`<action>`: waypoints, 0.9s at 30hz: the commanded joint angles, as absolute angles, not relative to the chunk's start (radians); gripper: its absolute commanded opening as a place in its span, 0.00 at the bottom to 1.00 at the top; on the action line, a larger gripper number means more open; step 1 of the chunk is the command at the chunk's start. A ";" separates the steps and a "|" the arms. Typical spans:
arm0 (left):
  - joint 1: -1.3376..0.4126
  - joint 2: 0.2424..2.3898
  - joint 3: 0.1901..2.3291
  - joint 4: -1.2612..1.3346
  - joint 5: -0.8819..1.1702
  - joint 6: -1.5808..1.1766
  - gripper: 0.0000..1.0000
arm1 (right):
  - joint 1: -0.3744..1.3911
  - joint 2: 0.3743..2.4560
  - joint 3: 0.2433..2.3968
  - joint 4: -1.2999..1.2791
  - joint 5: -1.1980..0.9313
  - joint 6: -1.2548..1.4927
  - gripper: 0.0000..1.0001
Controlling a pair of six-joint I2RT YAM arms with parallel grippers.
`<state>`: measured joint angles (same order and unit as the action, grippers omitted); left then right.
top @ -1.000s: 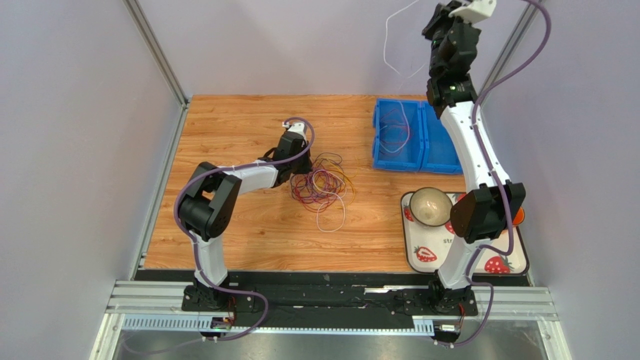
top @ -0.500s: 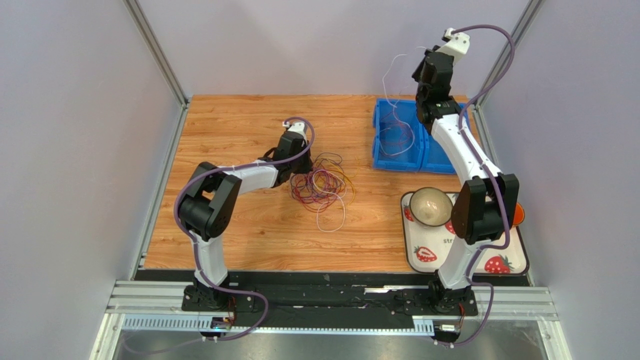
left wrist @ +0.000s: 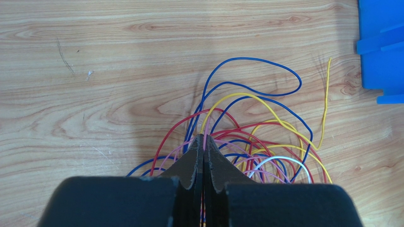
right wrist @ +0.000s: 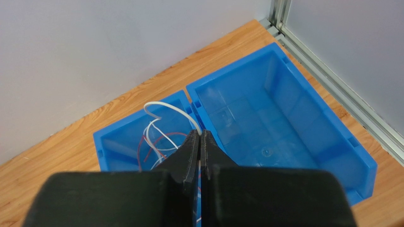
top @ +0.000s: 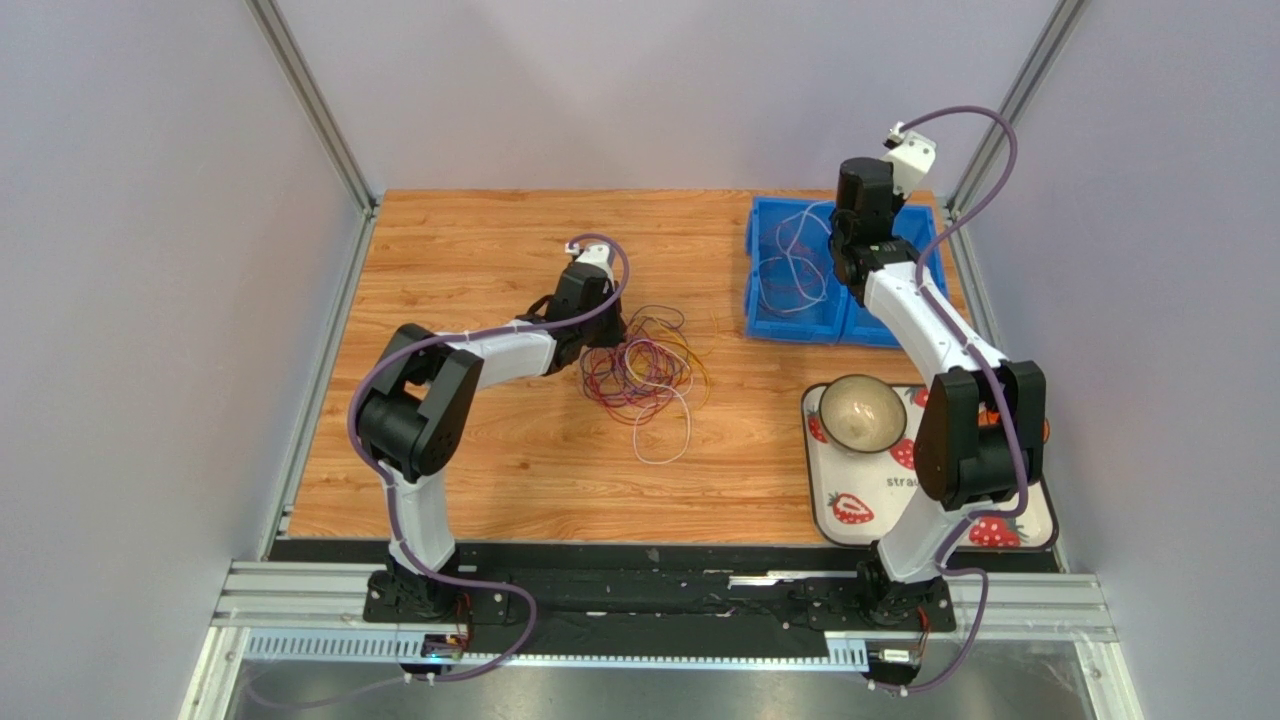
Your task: Untangle the cables
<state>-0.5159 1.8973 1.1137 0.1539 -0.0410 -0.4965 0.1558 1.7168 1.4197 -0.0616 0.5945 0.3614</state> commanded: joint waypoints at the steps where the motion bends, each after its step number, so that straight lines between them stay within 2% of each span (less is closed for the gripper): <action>1: -0.514 1.868 1.131 0.184 -0.031 -0.508 0.00 | 0.155 1.741 1.466 -0.094 0.603 0.400 0.00; 12: -0.514 1.858 1.117 0.196 -0.032 -0.508 0.00 | 0.166 1.842 1.608 -0.245 0.391 0.374 0.00; 15: -0.514 1.850 1.104 0.209 -0.032 -0.508 0.00 | 0.164 1.845 1.617 -0.320 0.371 0.393 0.19; 16: -0.514 1.848 1.101 0.210 -0.031 -0.509 0.00 | 0.167 1.844 1.626 -0.343 0.367 0.403 0.35; 18: -0.514 1.841 1.092 0.219 -0.031 -0.511 0.00 | 0.163 1.838 1.635 -0.414 0.359 0.413 0.49; 19: -0.514 1.838 1.086 0.222 -0.031 -0.511 0.00 | 0.166 1.823 1.635 -0.434 0.354 0.423 0.60; 22: -0.514 1.822 1.065 0.236 -0.029 -0.509 0.00 | 0.167 1.775 1.620 -0.488 0.316 0.439 0.70; 27: -0.514 1.796 1.045 0.247 -0.032 -0.508 0.00 | 0.166 1.628 1.562 -0.570 0.270 0.452 0.72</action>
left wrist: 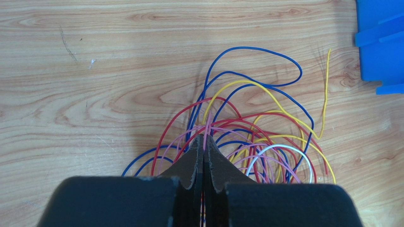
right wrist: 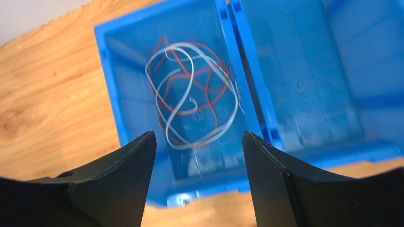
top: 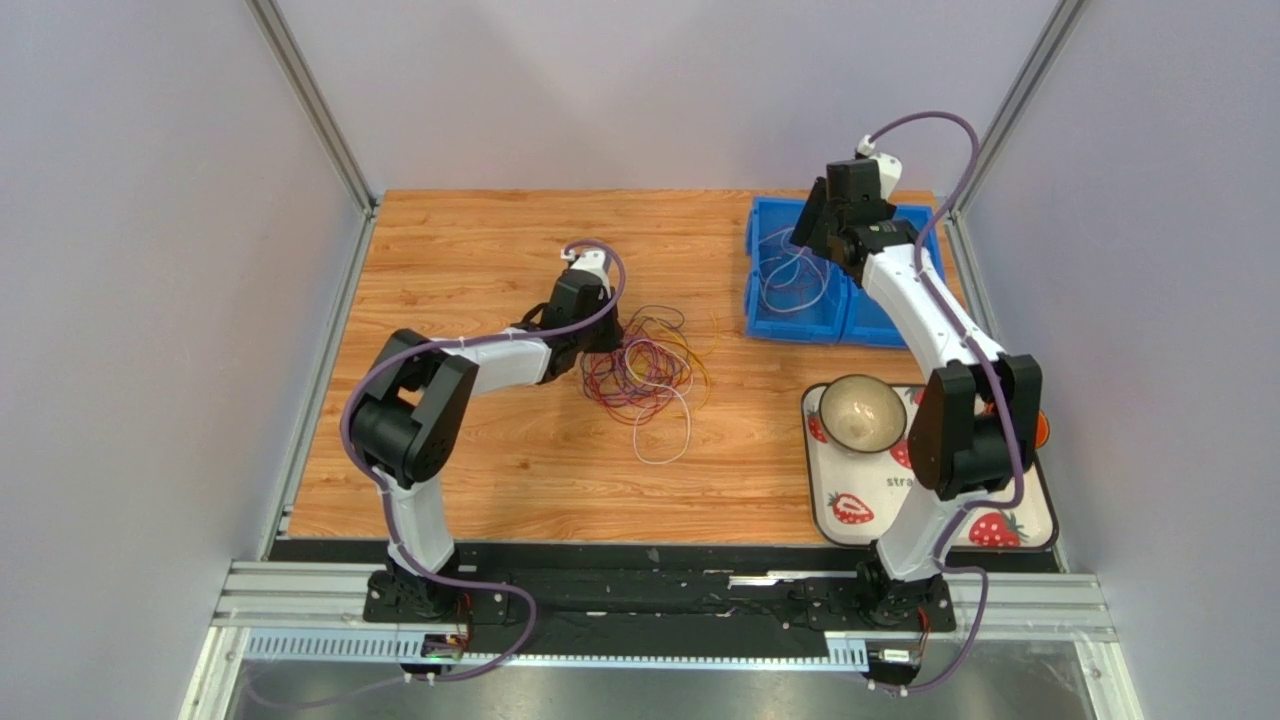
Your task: Untangle the cables
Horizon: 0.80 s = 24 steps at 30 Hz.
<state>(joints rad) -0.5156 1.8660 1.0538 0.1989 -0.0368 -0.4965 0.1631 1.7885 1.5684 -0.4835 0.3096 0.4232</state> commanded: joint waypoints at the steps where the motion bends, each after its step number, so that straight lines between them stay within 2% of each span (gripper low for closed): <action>1: -0.514 1.795 1.052 0.245 -0.026 -0.502 0.00 | 0.167 1.605 1.549 -0.583 0.261 0.459 0.72; 9: -0.515 1.735 1.083 0.169 0.020 -0.492 0.00 | 0.256 1.359 1.295 -0.569 0.086 0.497 0.70; 16: -0.520 1.611 1.106 0.072 0.058 -0.489 0.00 | 0.409 1.295 1.186 -0.558 0.015 0.509 0.69; 24: -0.554 1.491 1.236 -0.089 0.103 -0.462 0.00 | 0.520 1.264 1.120 -0.413 -0.251 0.532 0.68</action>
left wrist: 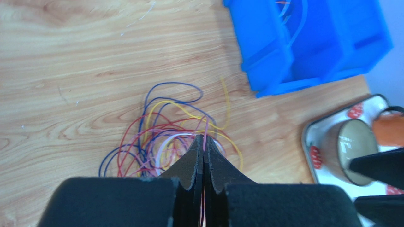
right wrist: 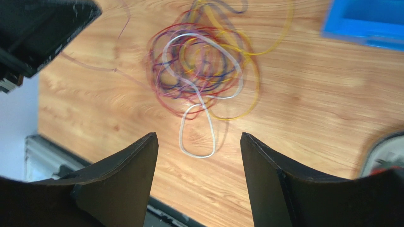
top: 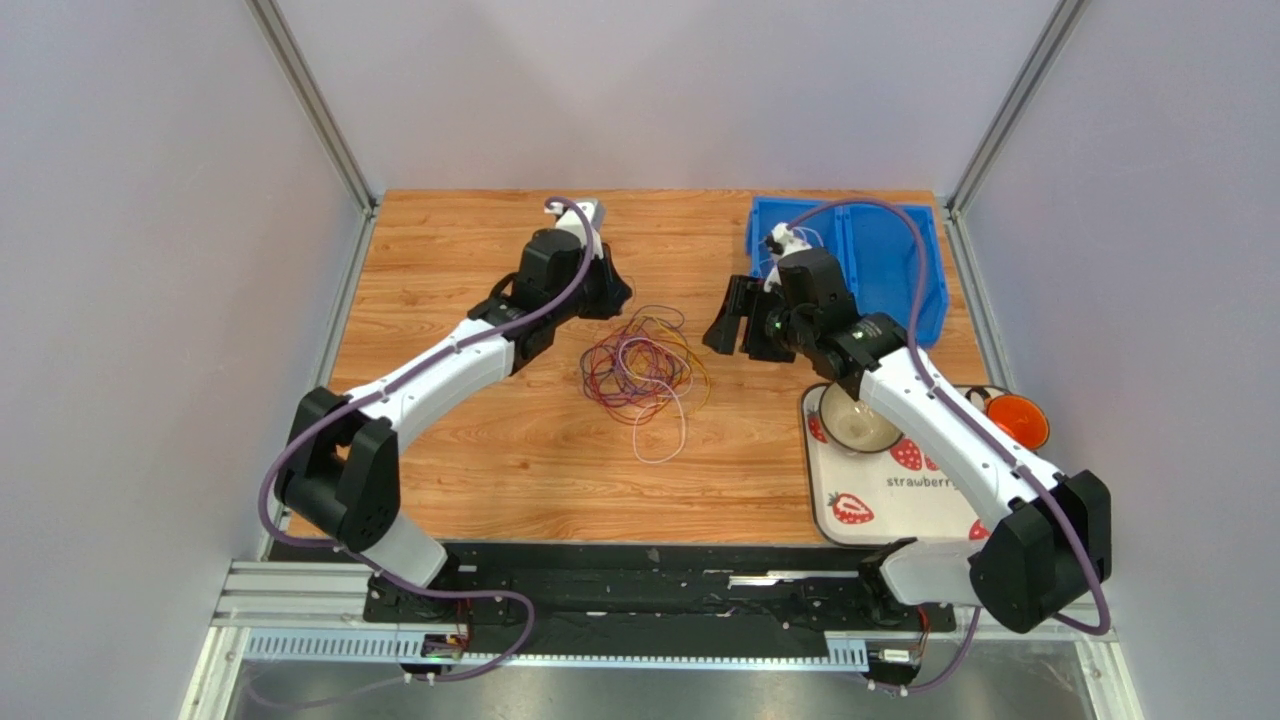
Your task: Untangle the cables
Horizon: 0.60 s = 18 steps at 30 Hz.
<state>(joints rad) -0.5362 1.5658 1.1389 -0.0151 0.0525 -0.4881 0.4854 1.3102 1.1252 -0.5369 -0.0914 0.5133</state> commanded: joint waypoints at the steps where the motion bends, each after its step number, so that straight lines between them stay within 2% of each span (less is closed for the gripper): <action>1: -0.557 1.474 1.247 -0.103 0.115 -0.462 0.00 | 0.526 1.264 1.118 -0.405 -0.282 0.535 0.68; 12: -0.569 1.358 1.397 -0.284 0.372 -0.368 0.00 | 0.526 1.220 1.111 -0.241 -0.414 0.491 0.74; 18: -0.571 1.305 1.414 -0.336 0.428 -0.354 0.00 | 0.526 1.236 1.180 -0.219 -0.449 0.443 0.74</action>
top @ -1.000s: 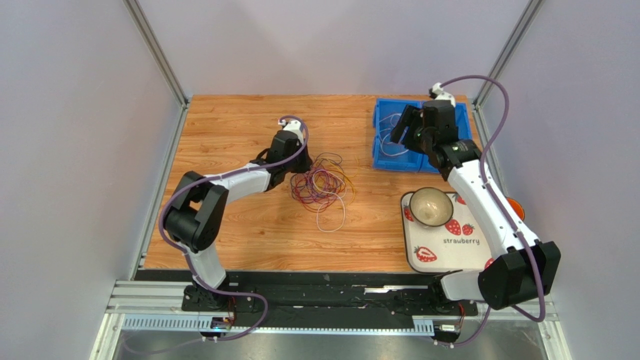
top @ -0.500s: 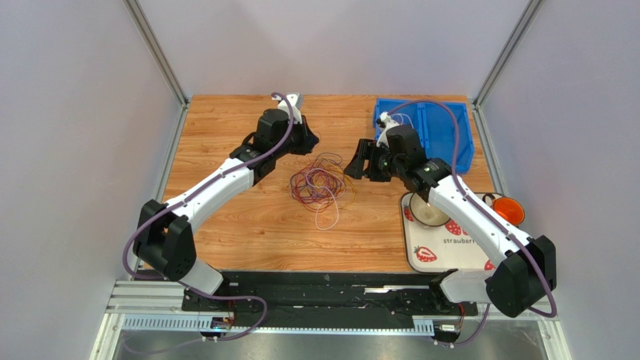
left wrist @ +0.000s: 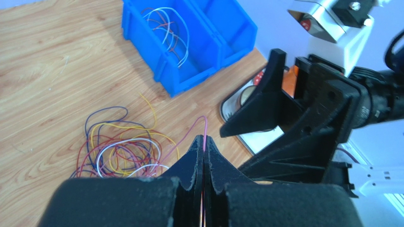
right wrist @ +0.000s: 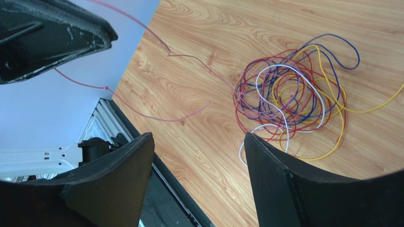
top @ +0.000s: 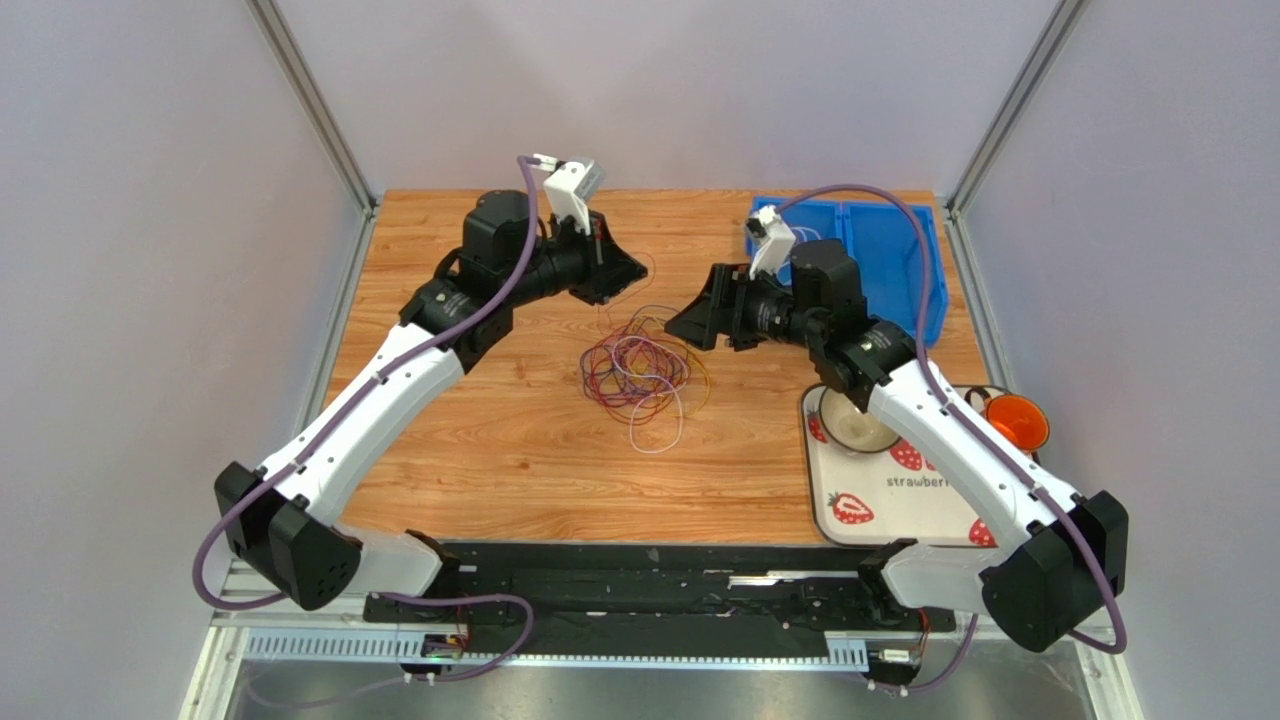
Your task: Untangle the cables
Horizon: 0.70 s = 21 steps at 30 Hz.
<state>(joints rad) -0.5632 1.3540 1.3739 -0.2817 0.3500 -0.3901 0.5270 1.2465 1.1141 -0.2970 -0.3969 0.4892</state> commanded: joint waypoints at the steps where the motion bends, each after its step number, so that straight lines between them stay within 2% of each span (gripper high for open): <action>1: -0.571 1.299 1.413 -0.334 0.437 -0.353 0.00 | 0.526 1.247 1.186 -0.210 -0.465 0.445 0.74; 10: -0.578 1.287 1.390 -0.319 0.483 -0.362 0.00 | 0.532 1.321 1.246 -0.106 -0.497 0.480 0.67; 16: -0.583 1.284 1.384 -0.318 0.488 -0.365 0.00 | 0.551 1.368 1.281 -0.091 -0.512 0.479 0.50; 17: -0.581 1.284 1.382 -0.318 0.492 -0.367 0.00 | 0.555 1.371 1.281 -0.087 -0.511 0.479 0.44; 19: -0.583 1.281 1.378 -0.311 0.492 -0.368 0.00 | 0.560 1.377 1.282 -0.078 -0.511 0.480 0.37; 21: -0.583 1.278 1.368 -0.307 0.494 -0.370 0.00 | 0.561 1.377 1.281 -0.077 -0.515 0.479 0.24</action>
<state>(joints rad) -0.5766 1.3167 1.3808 -0.3302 0.4709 -0.3759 0.5518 1.3785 1.2350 -0.1375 -0.4931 0.4824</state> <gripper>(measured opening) 0.009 0.311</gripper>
